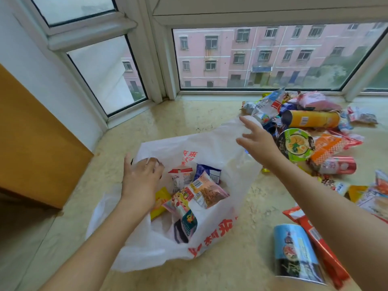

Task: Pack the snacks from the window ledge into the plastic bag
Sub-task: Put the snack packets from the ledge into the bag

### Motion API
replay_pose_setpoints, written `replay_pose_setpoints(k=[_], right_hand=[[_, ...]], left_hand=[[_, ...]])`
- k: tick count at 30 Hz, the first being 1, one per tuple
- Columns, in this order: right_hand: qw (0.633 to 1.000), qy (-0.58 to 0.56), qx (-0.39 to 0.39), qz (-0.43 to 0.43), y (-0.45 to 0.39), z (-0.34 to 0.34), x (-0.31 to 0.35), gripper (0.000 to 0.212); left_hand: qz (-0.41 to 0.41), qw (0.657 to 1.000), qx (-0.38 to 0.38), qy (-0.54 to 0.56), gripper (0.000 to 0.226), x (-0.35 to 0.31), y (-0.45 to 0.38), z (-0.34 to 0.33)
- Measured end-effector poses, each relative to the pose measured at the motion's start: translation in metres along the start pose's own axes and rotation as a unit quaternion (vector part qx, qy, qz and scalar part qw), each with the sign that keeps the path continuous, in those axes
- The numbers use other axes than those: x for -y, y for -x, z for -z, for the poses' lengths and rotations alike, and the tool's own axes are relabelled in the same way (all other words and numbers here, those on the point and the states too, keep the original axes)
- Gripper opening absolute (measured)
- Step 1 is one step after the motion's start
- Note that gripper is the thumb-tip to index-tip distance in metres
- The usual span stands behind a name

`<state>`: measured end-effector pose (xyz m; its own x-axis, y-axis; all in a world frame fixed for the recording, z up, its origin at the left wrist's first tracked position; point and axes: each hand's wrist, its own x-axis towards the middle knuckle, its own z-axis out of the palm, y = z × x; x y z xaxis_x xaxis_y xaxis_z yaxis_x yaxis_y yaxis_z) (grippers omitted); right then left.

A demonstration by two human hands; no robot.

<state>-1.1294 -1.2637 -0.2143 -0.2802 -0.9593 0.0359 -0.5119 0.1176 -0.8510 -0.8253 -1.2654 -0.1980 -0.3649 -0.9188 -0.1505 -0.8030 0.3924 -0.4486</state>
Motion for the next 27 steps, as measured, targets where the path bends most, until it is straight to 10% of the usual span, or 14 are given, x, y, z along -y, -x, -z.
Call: replay_pose_setpoints(k=[4, 9, 16, 27], right_hand=[[0.928, 0.267, -0.105, 0.237, 0.04, 0.024, -0.022, 0.029], [0.908, 0.334, -0.153, 0.203, 0.074, 0.053, -0.092, 0.041], [0.863, 0.491, -0.048, 0.103, 0.067, 0.098, -0.136, 0.081], [0.811, 0.58, 0.028, 0.078, -0.001, 0.106, -0.151, 0.113]], left_hand=[[-0.013, 0.991, -0.123, 0.047, 0.043, -0.051, 0.005, 0.016], [-0.107, 0.931, -0.303, 0.172, 0.033, -0.148, -0.005, 0.026], [-0.197, 0.929, -0.218, 0.224, 0.09, -0.274, -0.019, 0.028], [-0.019, 0.926, -0.002, 0.376, 0.093, -0.332, -0.132, 0.008]])
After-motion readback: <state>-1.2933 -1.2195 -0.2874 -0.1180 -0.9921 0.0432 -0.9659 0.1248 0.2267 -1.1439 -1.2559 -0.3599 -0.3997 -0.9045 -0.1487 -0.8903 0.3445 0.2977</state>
